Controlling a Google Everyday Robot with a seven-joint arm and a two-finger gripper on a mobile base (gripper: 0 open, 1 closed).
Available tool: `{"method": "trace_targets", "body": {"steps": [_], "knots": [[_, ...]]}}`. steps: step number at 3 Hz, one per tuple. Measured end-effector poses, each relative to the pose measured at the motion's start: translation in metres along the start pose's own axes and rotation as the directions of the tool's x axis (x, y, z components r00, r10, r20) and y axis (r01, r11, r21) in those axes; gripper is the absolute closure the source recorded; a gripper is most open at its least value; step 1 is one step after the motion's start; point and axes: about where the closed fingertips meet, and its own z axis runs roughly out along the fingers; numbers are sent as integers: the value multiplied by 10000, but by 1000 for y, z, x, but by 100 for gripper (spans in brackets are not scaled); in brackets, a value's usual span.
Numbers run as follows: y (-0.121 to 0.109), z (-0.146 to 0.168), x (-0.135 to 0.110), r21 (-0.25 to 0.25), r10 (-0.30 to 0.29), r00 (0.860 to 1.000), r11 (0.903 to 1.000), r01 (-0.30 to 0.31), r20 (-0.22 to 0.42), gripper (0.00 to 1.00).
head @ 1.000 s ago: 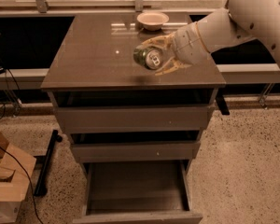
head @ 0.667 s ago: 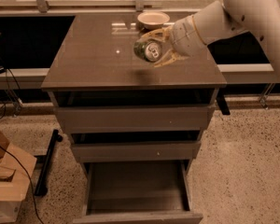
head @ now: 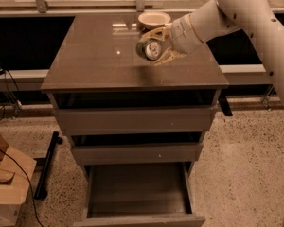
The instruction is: Pick green can from bottom drawer and place on counter
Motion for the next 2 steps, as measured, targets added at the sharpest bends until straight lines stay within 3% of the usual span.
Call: {"method": "trace_targets", "body": {"steps": [2], "knots": [[1,7,-2,-58,-10,10000,10000,10,95,11]]}}
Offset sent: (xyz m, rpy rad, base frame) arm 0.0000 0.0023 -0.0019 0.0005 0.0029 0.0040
